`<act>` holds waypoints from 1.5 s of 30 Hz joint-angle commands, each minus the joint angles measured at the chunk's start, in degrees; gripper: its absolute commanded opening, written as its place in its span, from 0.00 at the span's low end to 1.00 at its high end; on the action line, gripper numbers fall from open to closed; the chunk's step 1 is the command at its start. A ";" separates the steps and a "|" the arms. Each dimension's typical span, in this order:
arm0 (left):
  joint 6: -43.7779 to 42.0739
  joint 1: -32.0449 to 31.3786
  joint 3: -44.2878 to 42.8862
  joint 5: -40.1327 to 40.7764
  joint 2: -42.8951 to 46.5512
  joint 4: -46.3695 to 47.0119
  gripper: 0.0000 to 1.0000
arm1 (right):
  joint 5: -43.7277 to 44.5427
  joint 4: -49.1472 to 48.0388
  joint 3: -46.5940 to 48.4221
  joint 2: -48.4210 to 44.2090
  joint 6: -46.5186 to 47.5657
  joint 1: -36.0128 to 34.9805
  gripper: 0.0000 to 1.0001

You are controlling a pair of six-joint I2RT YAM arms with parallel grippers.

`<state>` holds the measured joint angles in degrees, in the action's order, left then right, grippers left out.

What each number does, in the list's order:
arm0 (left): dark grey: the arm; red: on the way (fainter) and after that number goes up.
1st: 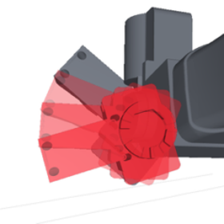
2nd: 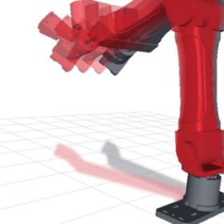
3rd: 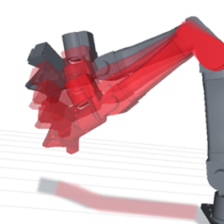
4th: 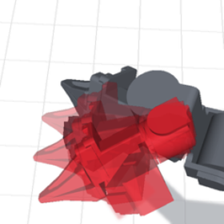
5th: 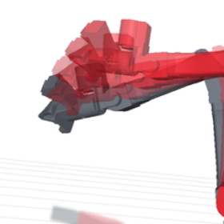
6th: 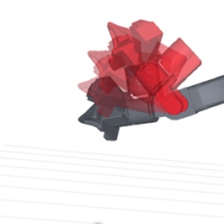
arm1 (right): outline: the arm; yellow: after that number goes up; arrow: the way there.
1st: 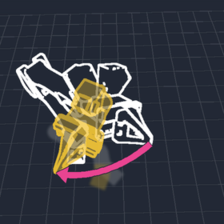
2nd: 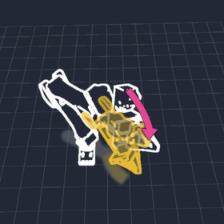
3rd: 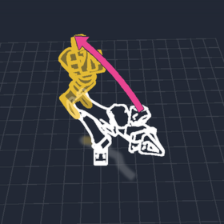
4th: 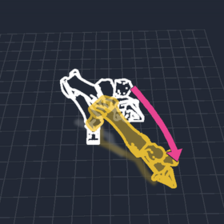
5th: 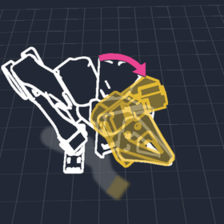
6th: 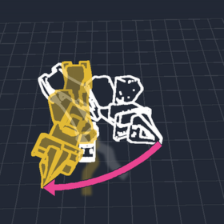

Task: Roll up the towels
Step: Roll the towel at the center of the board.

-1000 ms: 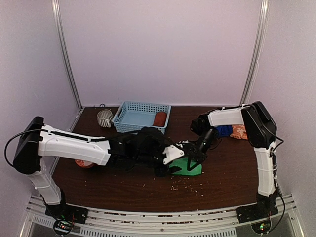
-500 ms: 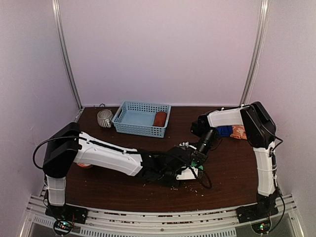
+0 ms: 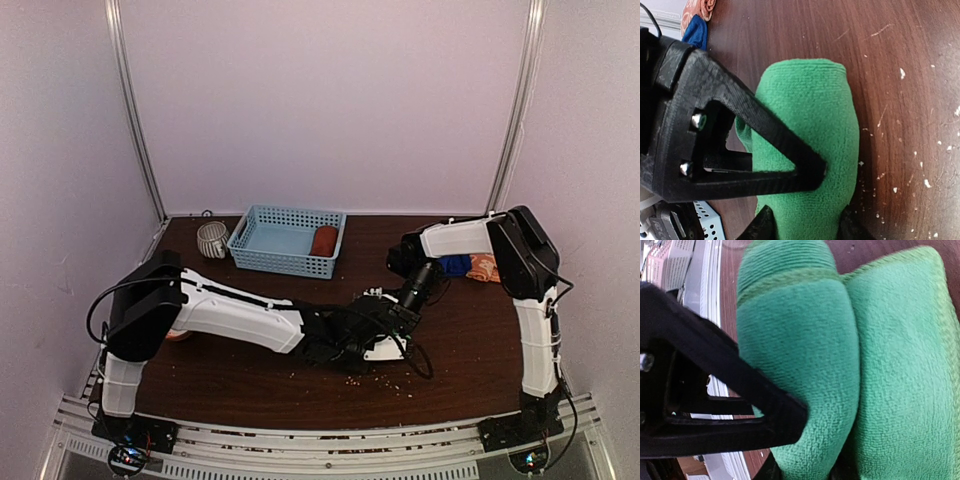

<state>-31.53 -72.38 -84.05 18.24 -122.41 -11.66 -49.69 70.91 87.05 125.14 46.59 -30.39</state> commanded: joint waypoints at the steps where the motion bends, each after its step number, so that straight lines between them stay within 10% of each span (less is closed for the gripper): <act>1: 1.32 0.87 -1.77 -1.37 -2.95 -1.91 0.35 | 6.42 2.57 -2.19 -1.37 3.78 -0.47 0.29; 13: 7.52 1.63 -4.52 -5.37 -2.09 -11.47 0.11 | 8.69 -0.44 -3.14 -15.19 -2.52 7.71 0.43; 33: 16.35 -0.94 -0.76 -10.71 5.22 -18.96 0.10 | 14.82 -11.08 0.80 -1.16 -14.94 -1.84 0.26; 45: 23.62 3.69 0.96 -29.44 2.49 -17.82 0.10 | 12.76 -6.58 6.61 -9.51 -13.25 1.42 0.40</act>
<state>-11.53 -70.41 -83.74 2.02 -117.32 -26.65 -37.82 63.40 90.70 123.46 32.77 -31.97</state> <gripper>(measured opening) 0.118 0.363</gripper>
